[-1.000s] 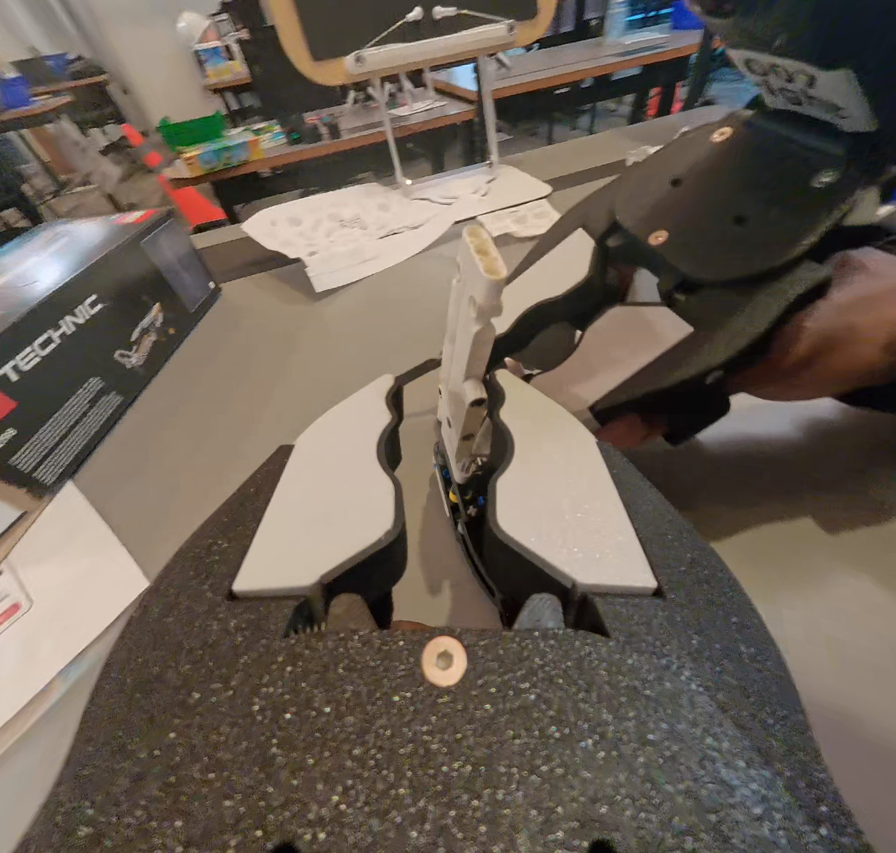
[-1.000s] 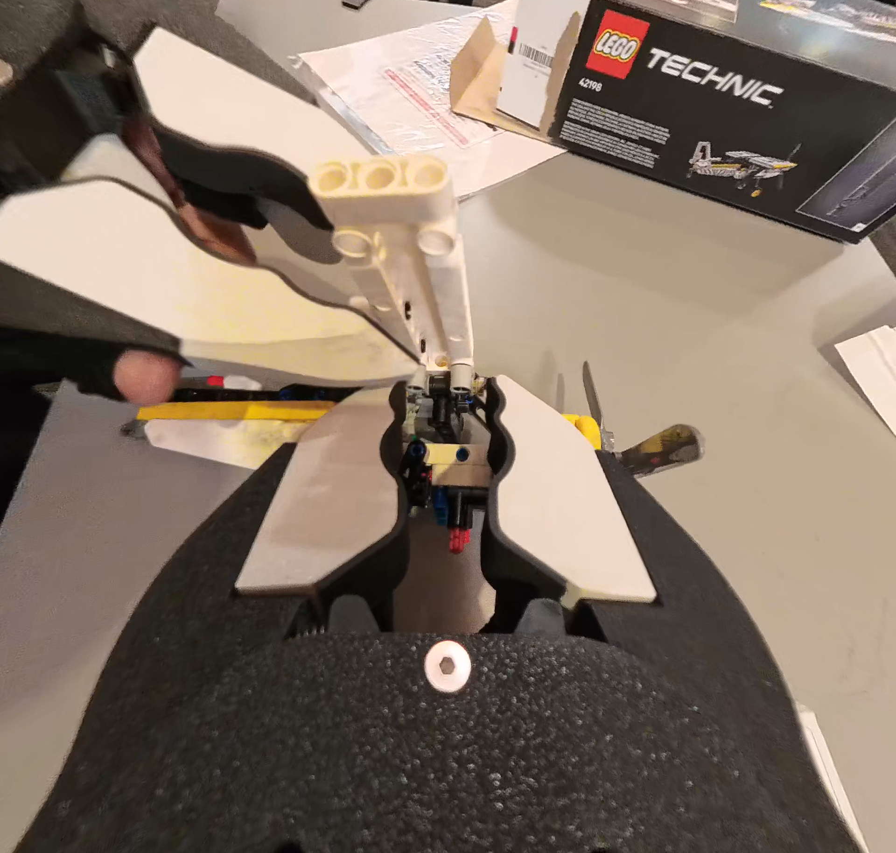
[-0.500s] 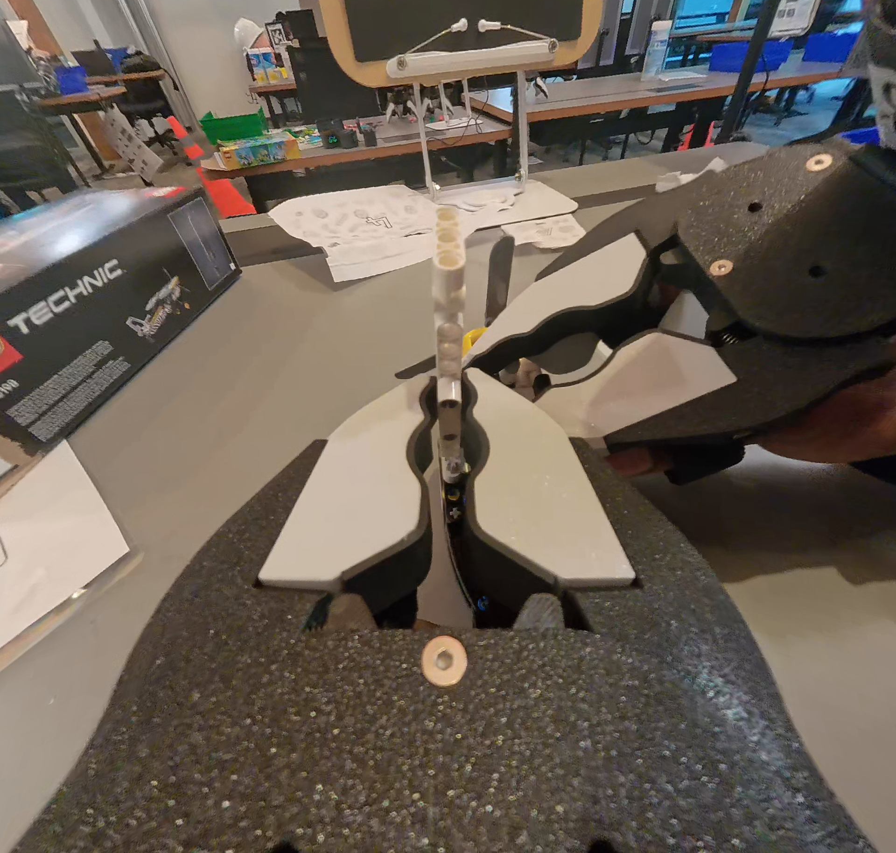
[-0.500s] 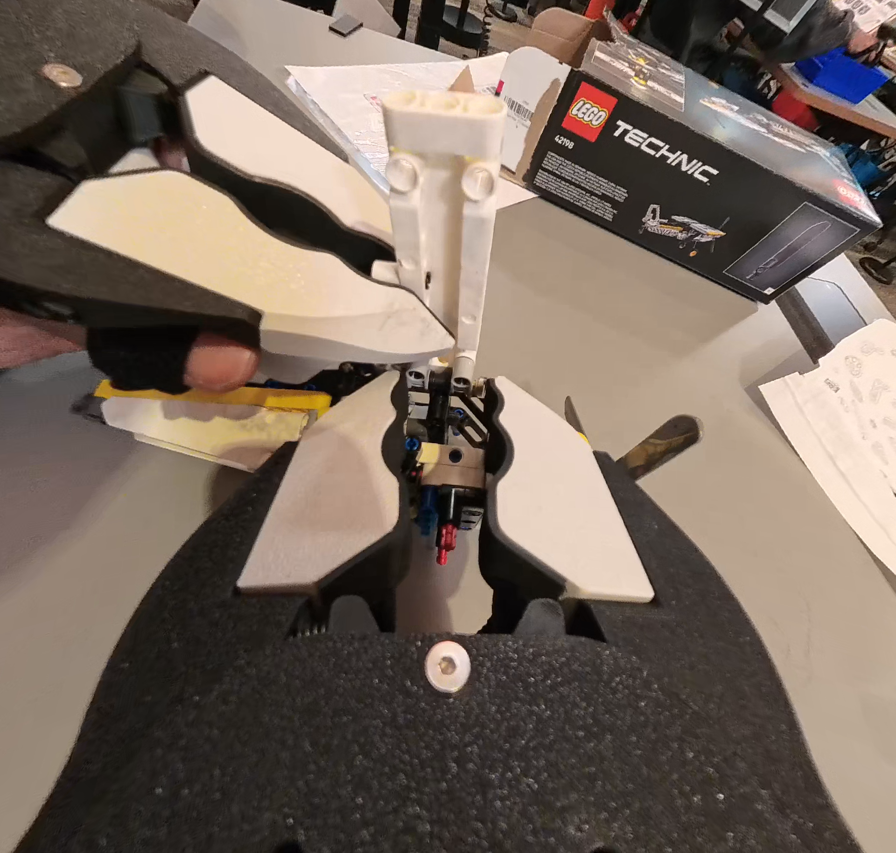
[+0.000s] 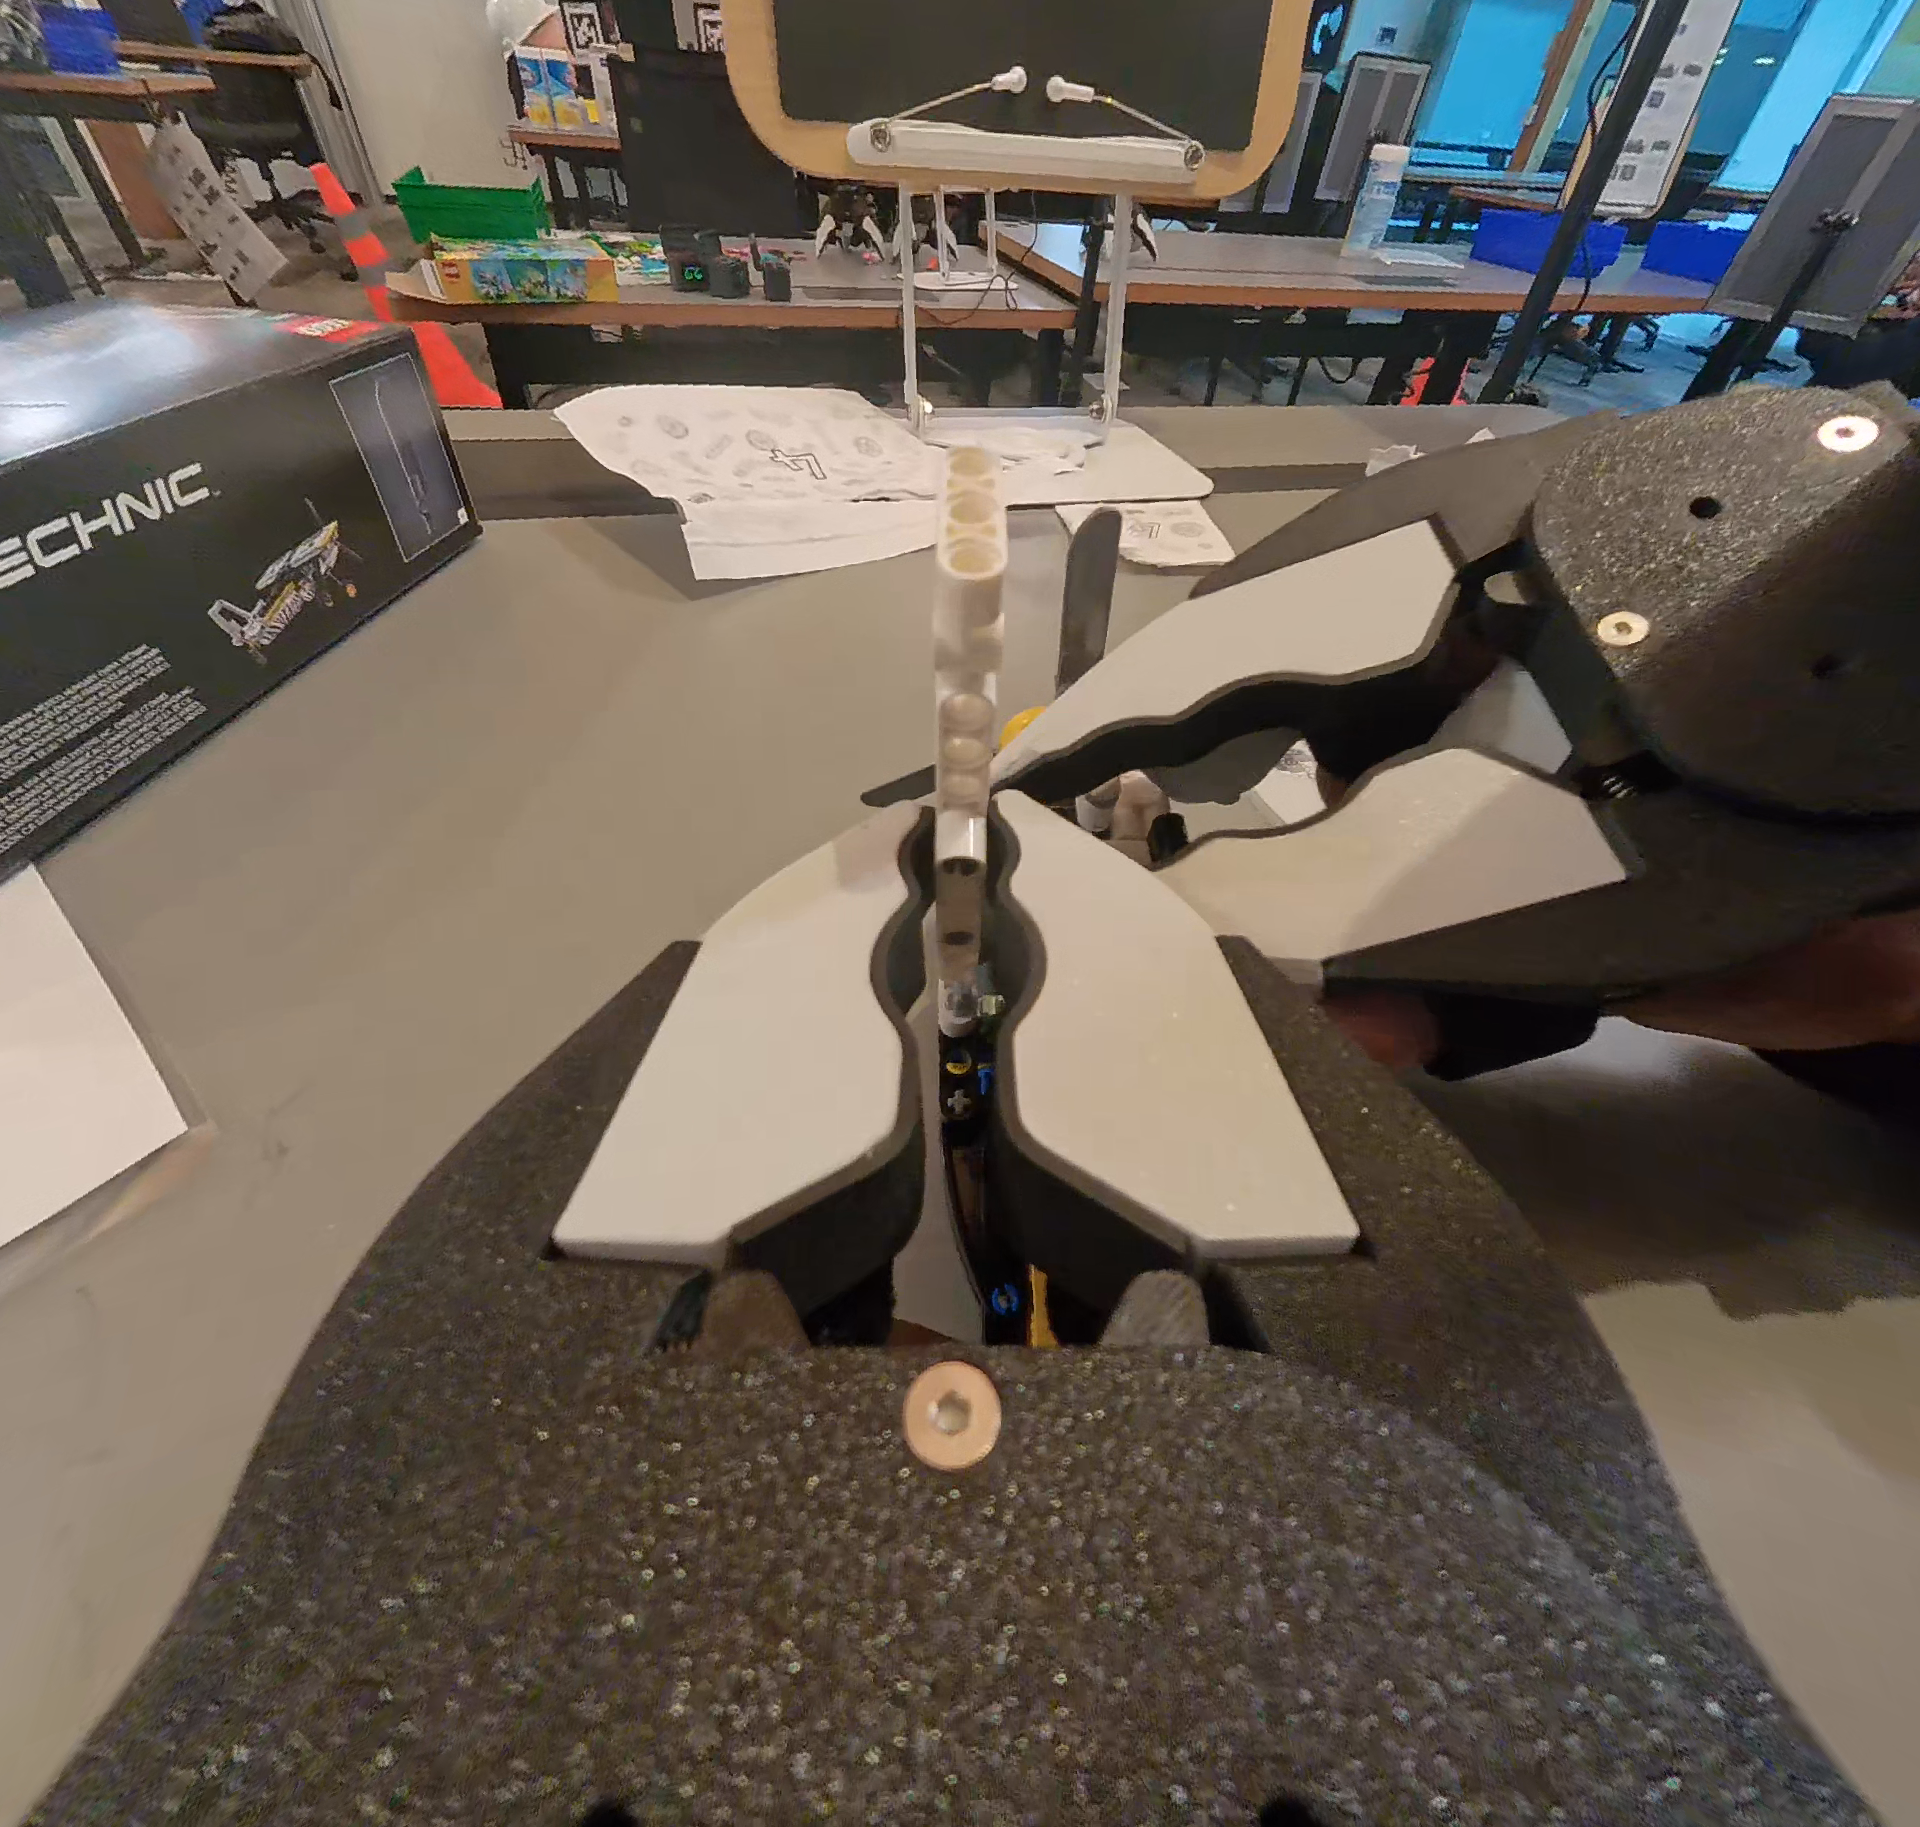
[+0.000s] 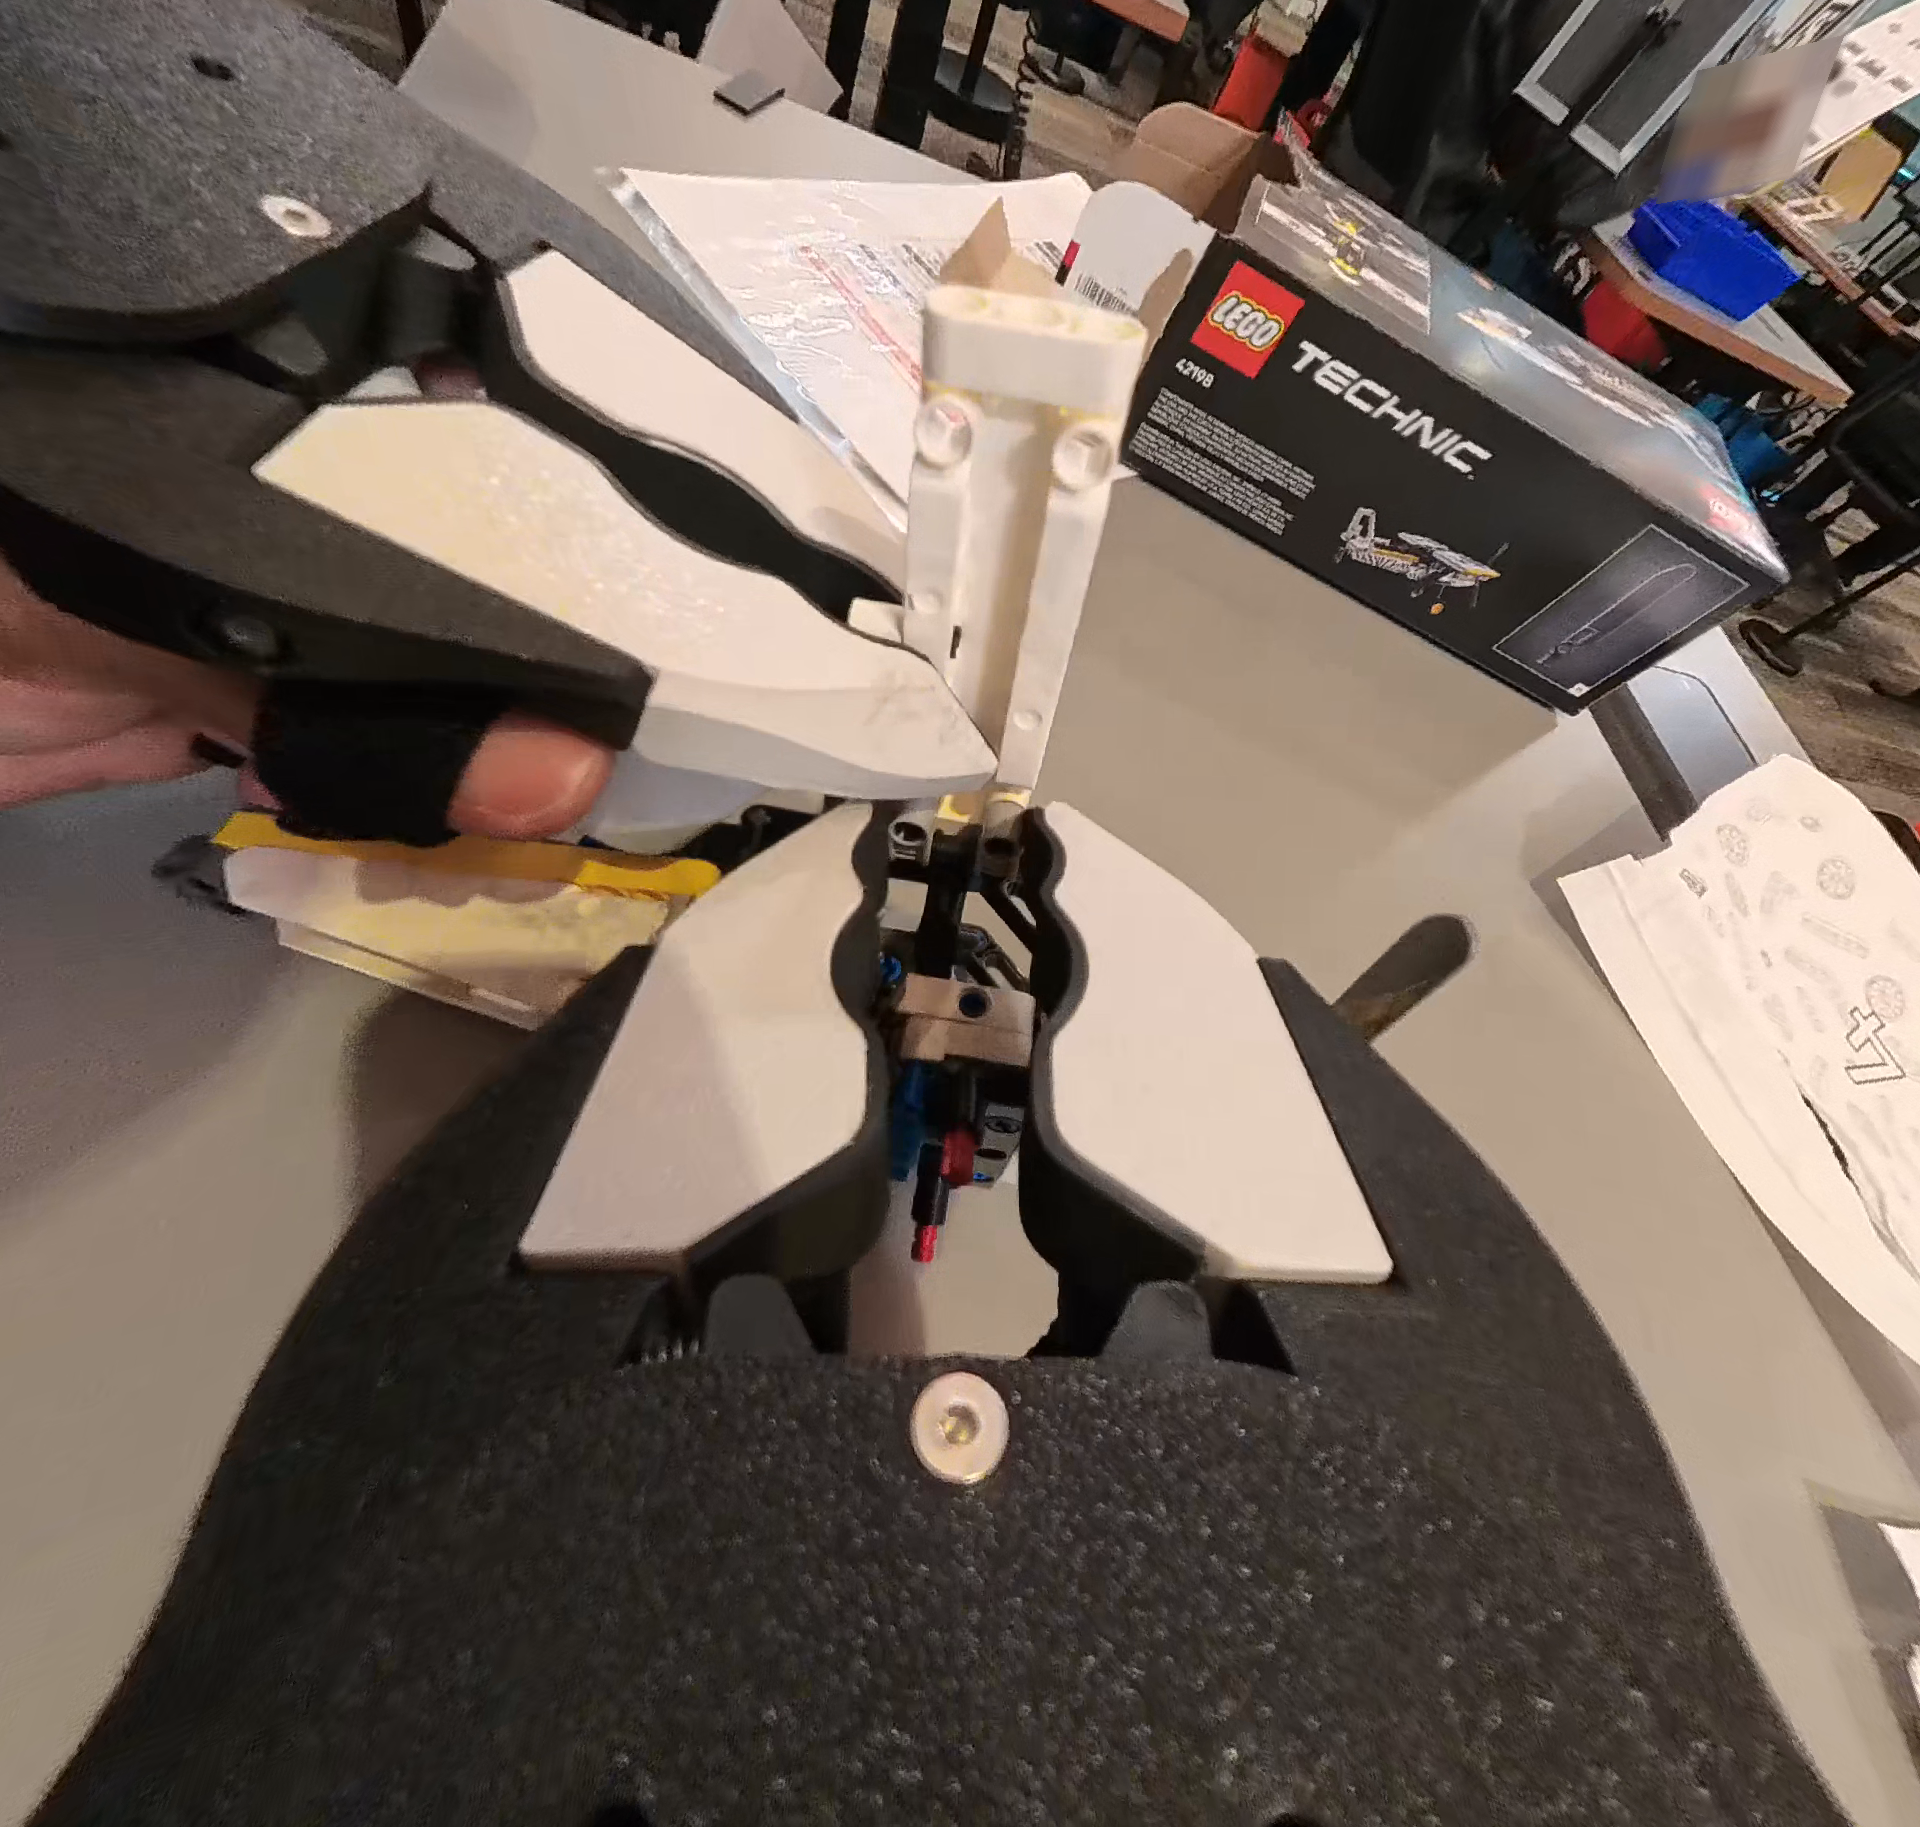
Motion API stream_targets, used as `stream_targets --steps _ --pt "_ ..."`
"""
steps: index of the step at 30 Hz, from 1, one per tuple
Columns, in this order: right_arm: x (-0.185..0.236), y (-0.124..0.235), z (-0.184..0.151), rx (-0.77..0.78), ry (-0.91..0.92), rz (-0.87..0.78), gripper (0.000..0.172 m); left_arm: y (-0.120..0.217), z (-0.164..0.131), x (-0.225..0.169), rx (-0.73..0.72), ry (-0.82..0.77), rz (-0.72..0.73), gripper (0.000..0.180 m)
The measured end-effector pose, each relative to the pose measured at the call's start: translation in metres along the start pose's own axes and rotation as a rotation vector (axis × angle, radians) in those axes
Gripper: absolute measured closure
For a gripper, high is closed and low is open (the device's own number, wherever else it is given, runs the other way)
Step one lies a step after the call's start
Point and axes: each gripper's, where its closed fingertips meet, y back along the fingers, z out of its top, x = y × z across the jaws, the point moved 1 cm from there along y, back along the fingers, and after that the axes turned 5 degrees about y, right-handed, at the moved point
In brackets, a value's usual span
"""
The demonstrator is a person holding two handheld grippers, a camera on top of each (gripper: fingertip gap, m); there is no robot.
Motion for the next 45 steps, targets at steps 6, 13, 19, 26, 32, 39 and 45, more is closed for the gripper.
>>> stream_targets --steps 6,13,19,26,32,39,45 --pt "0.001 0.002 0.000 -0.027 -0.004 -0.008 0.148 0.001 0.000 -0.001 -0.006 -0.009 0.012 0.171" --pt "0.005 0.006 0.001 -0.047 0.040 -0.031 0.149 0.004 -0.001 -0.002 0.000 -0.012 -0.023 0.170" --pt "0.000 0.016 0.001 -0.075 0.082 -0.086 0.172 0.005 -0.001 0.002 0.005 0.043 -0.081 0.170" --pt "-0.007 0.030 -0.007 -0.075 0.087 -0.142 0.172 0.013 0.005 0.054 -0.022 0.141 0.018 0.171" --pt "-0.016 0.029 0.001 -0.063 -0.002 -0.136 0.151 0.001 0.003 0.019 -0.014 0.016 -0.061 0.171" --pt "-0.009 0.021 -0.003 0.020 0.080 -0.093 0.150 0.001 0.005 -0.008 -0.032 -0.187 -0.085 0.171" --pt "0.001 0.020 -0.004 0.030 0.122 0.005 0.150 0.003 0.004 -0.017 -0.033 -0.255 -0.139 0.171"
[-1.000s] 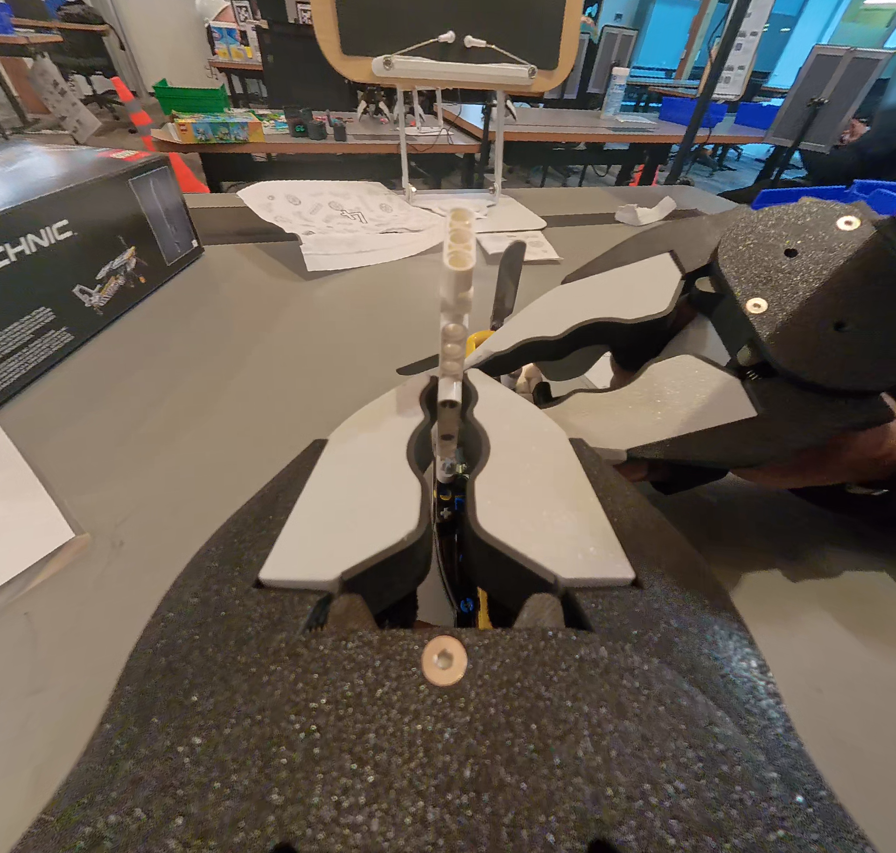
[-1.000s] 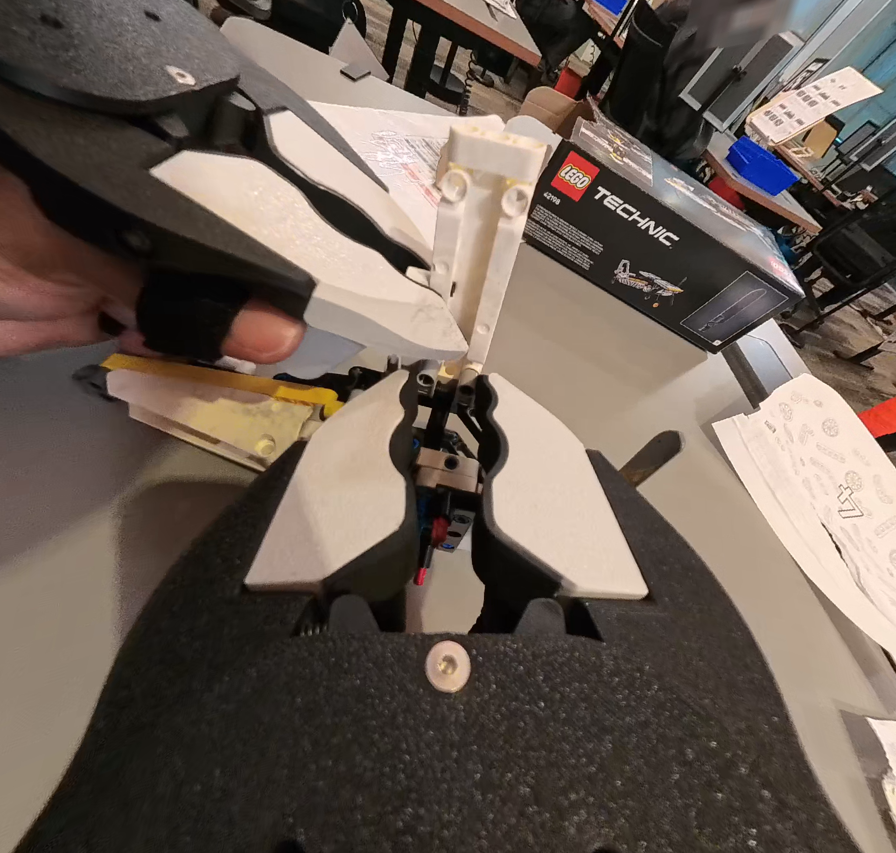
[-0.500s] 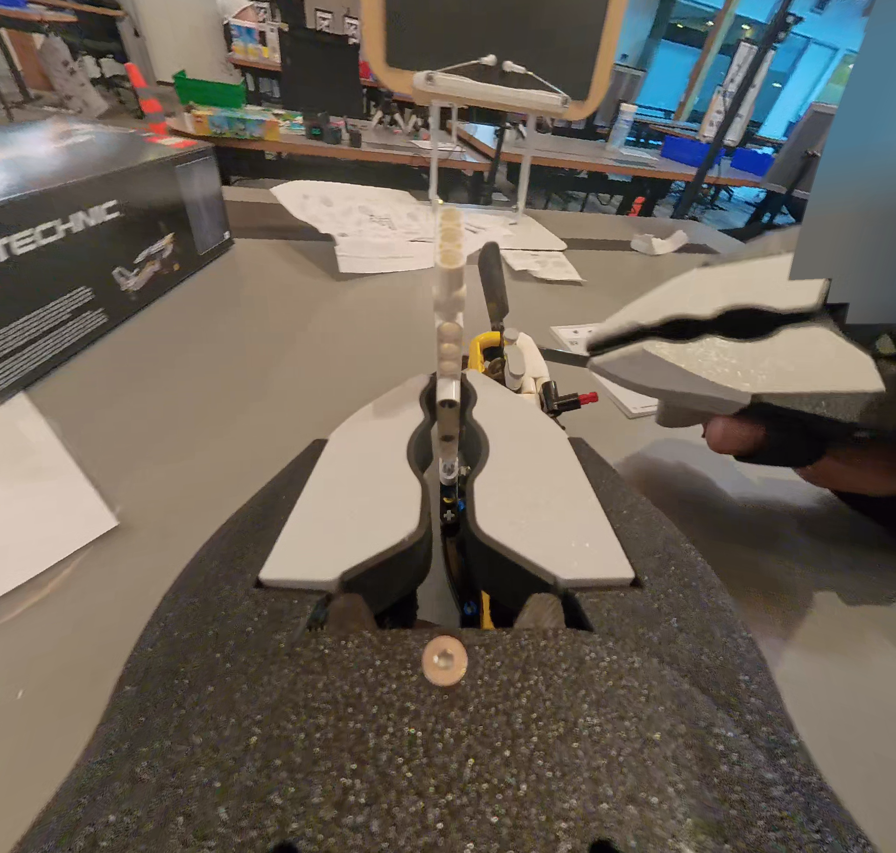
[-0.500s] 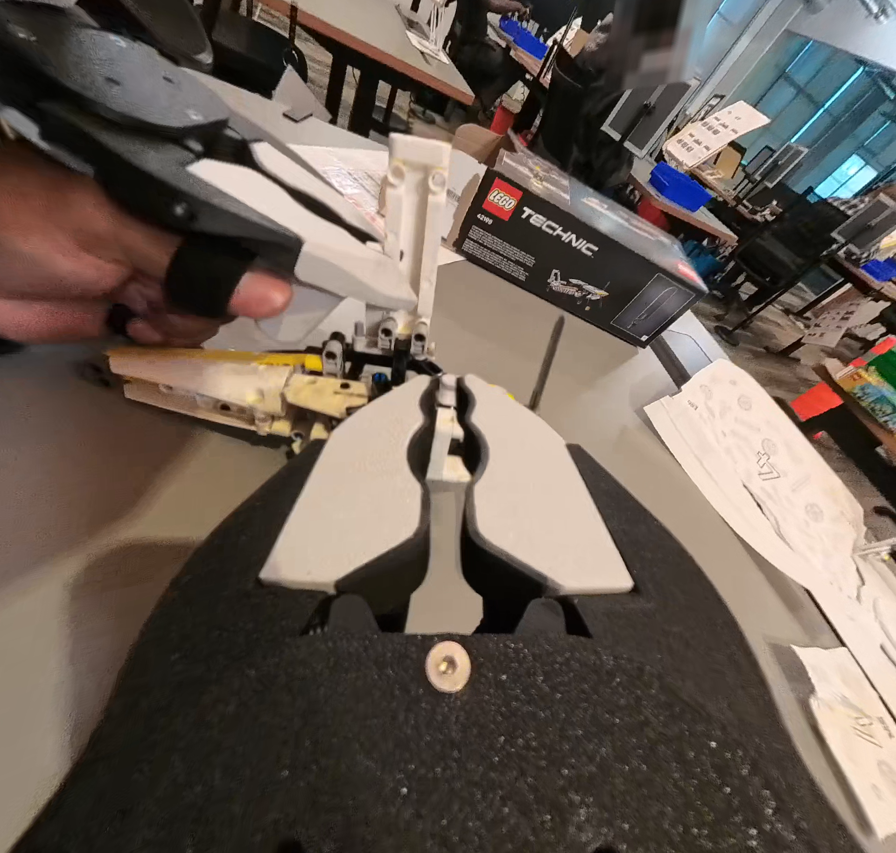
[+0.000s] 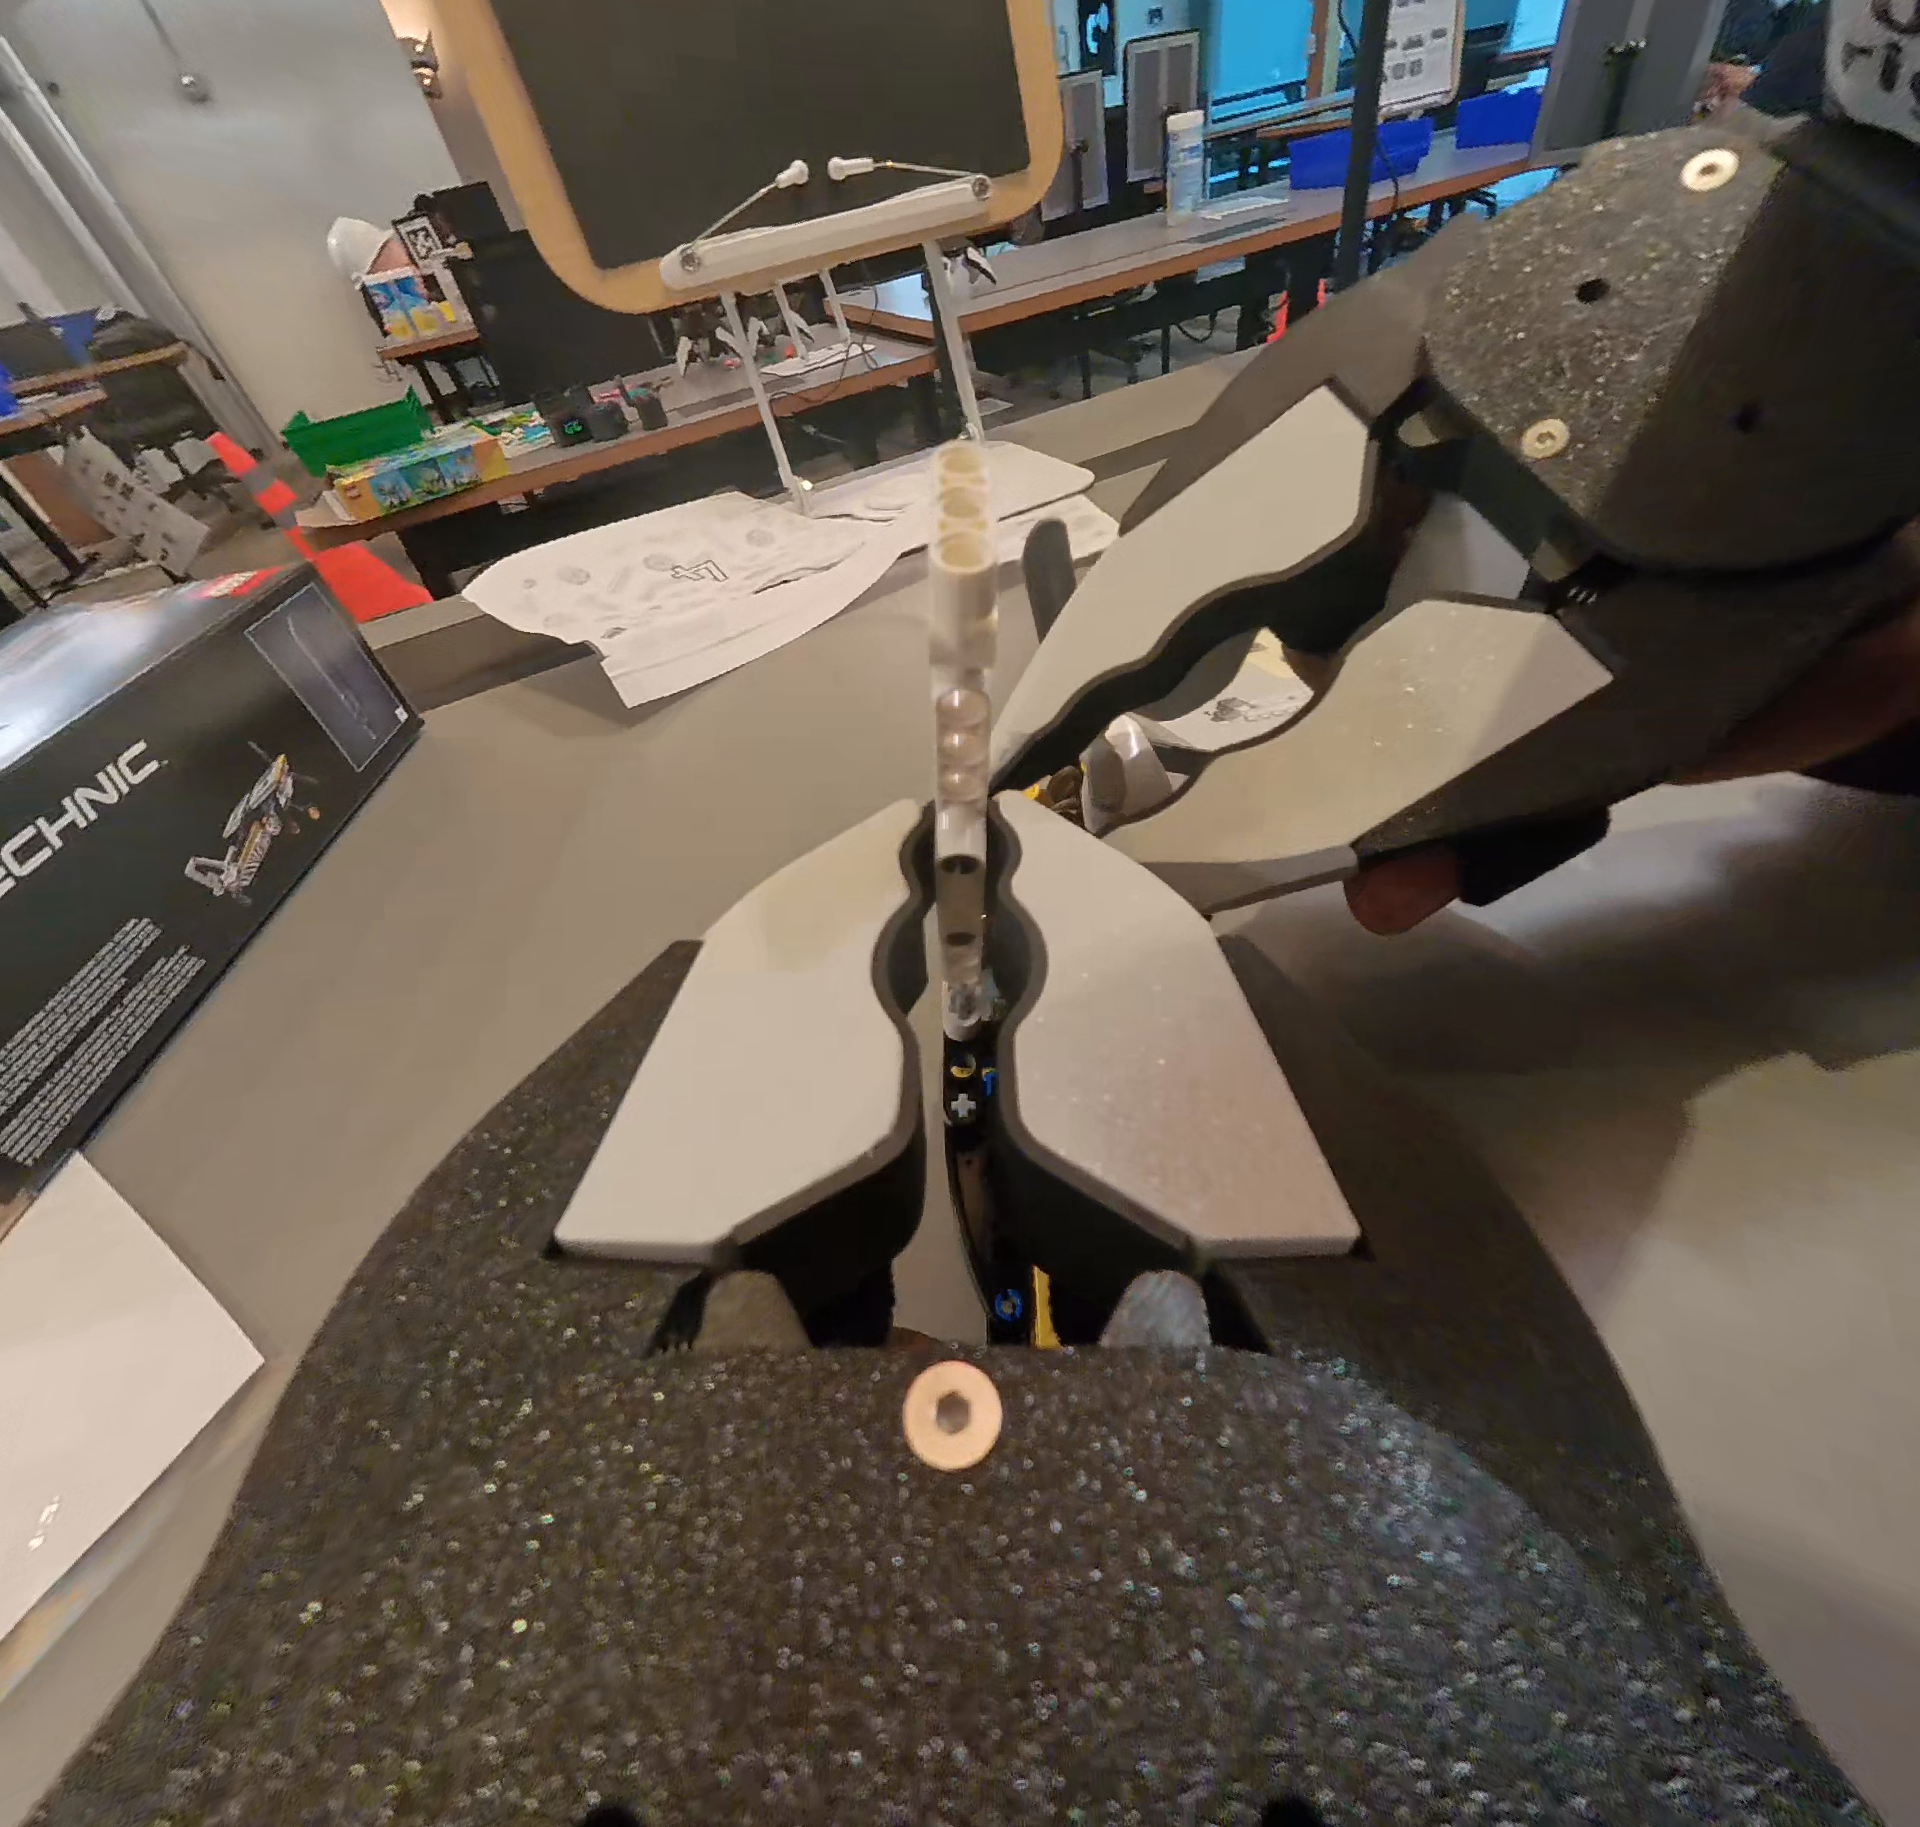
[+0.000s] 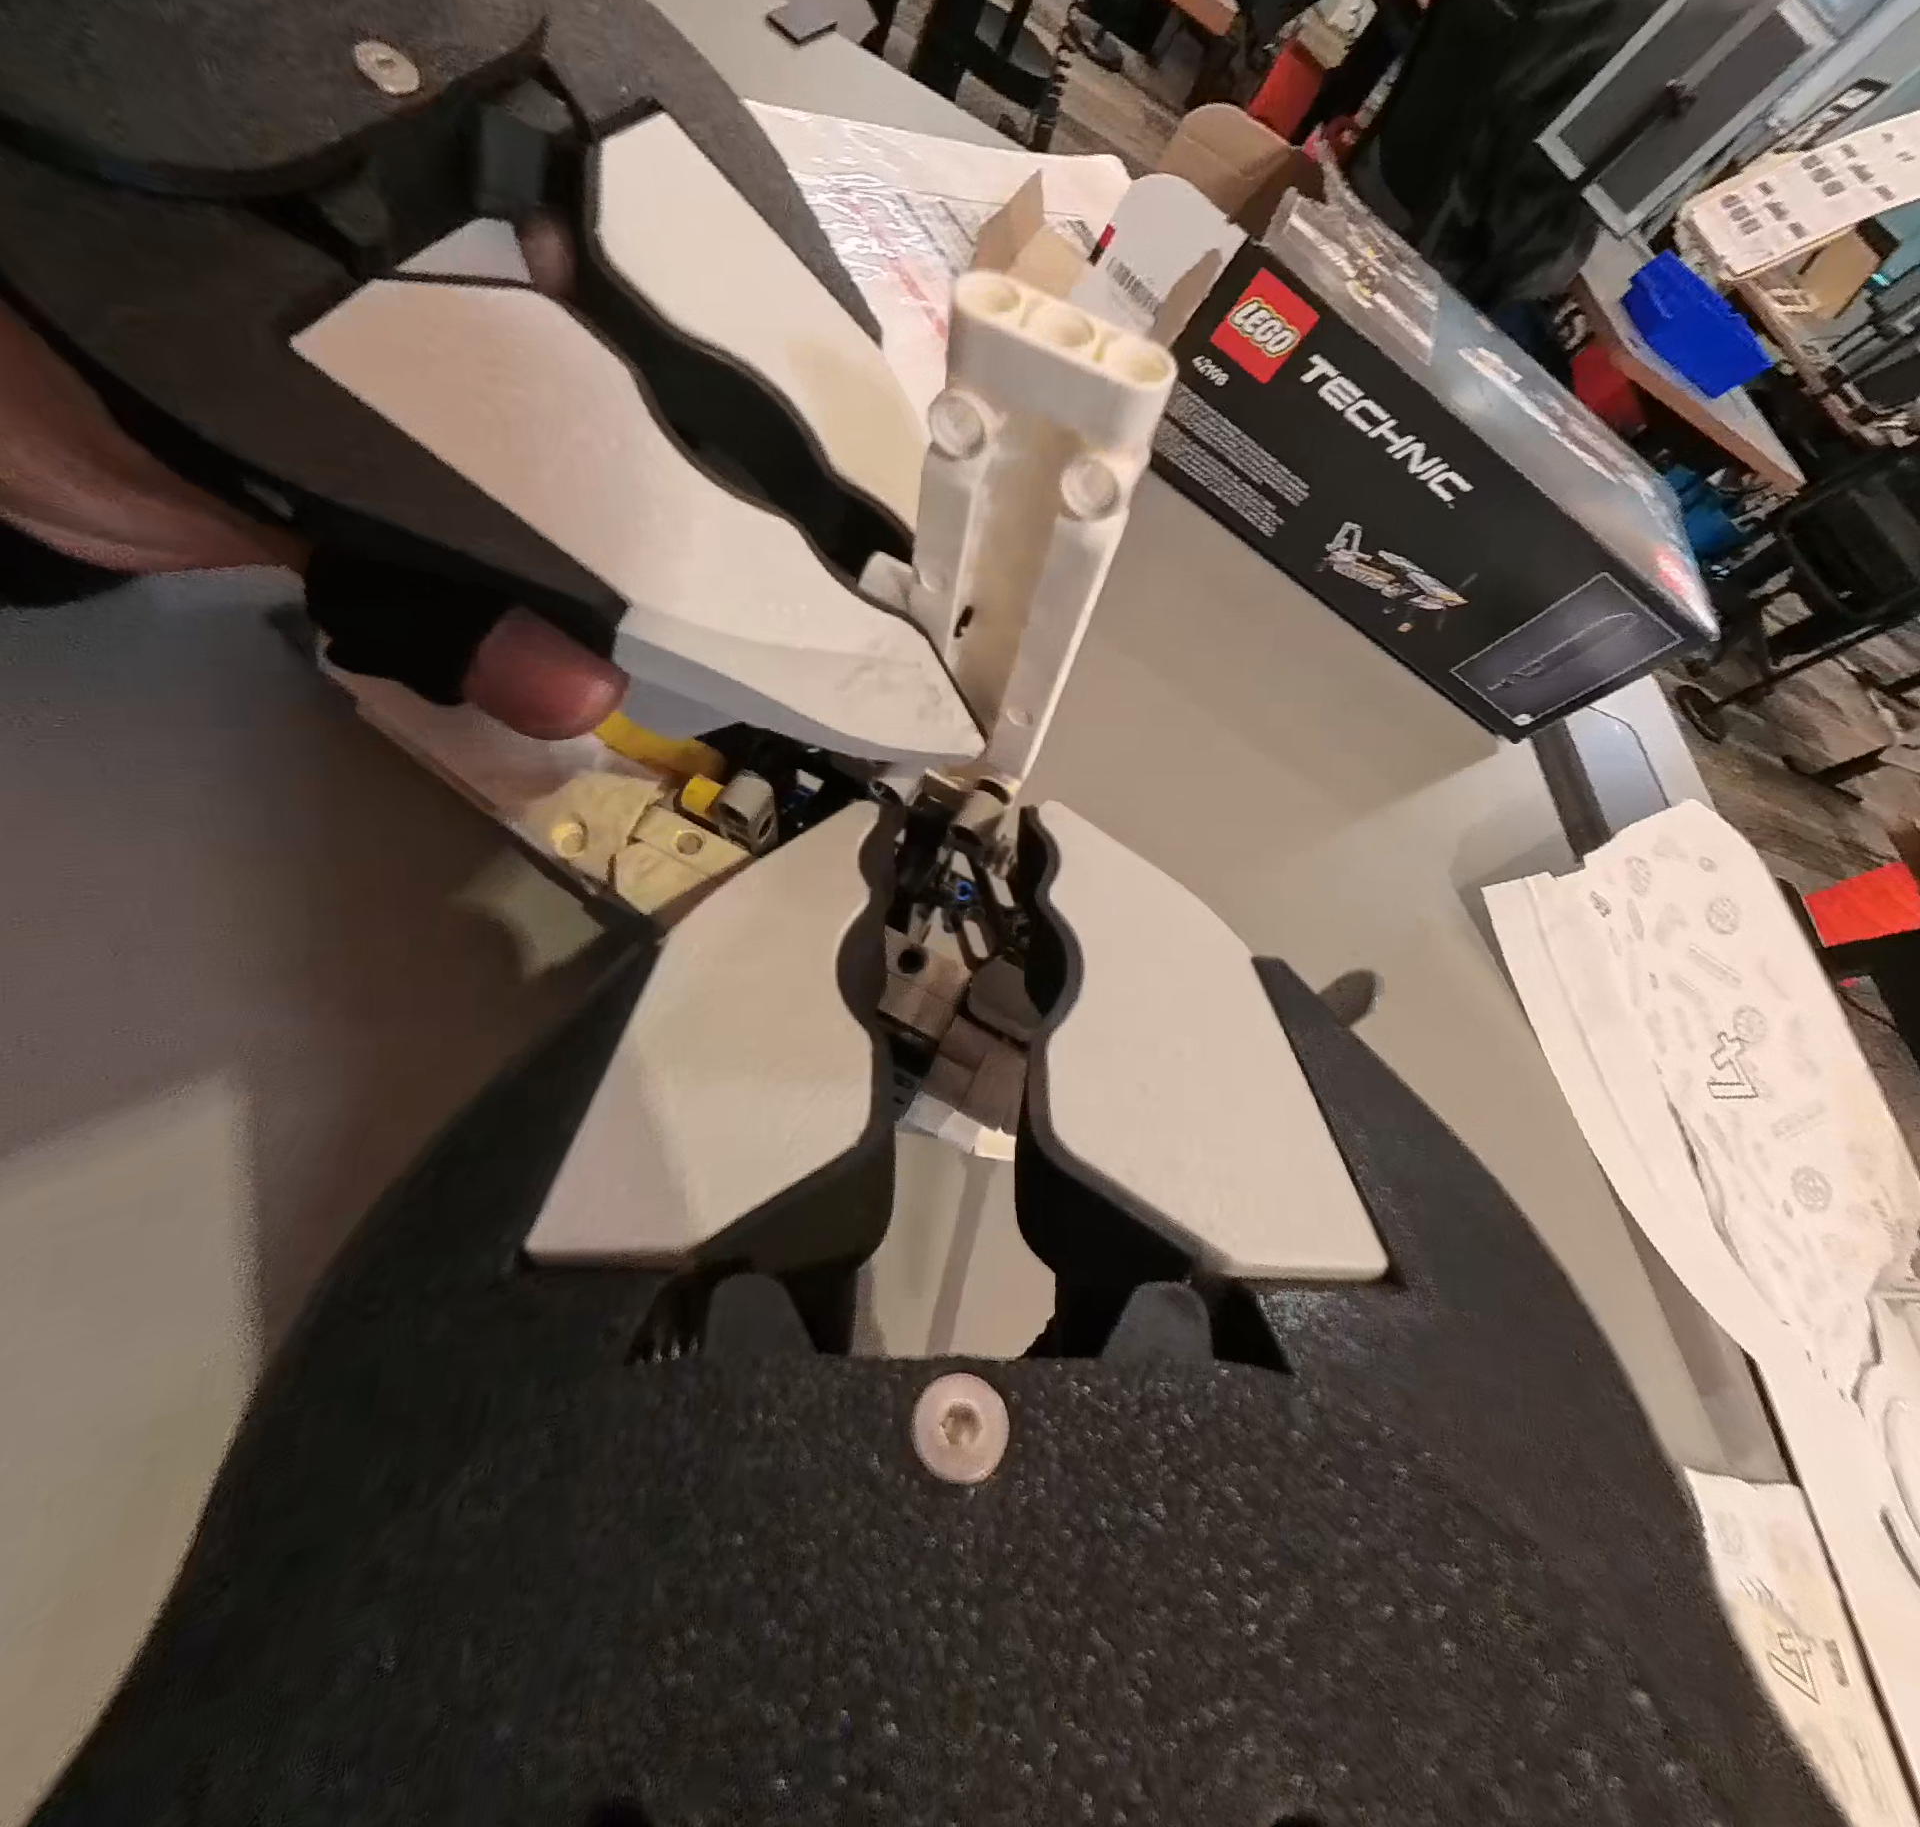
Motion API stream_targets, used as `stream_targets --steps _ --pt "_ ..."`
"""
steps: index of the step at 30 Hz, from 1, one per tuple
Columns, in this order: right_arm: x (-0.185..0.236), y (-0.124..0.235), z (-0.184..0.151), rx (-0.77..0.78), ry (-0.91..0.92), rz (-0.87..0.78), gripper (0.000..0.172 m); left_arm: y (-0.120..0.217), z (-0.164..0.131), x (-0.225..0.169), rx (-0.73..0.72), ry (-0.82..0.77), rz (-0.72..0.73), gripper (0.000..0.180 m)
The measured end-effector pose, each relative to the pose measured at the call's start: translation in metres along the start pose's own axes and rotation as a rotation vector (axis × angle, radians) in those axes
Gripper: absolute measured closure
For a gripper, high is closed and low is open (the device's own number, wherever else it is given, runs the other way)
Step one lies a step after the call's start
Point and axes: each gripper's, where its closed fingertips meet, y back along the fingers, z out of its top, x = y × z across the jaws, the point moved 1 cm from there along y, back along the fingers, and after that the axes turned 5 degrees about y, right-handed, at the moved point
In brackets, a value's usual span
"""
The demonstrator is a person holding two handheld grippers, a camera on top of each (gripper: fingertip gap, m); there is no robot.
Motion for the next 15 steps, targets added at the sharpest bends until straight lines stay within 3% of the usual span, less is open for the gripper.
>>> stream_targets --steps 6,9,15 --pt "0.007 0.002 0.000 -0.004 -0.036 0.083 0.144 0.003 -0.001 -0.004 0.002 -0.047 -0.049 0.171" --pt "0.000 0.007 0.002 -0.033 -0.070 0.069 0.158 0.004 -0.002 0.000 0.008 -0.046 -0.044 0.171" --pt "0.001 0.007 0.001 -0.017 -0.051 0.061 0.160 0.005 -0.004 -0.002 0.011 -0.059 -0.045 0.171"
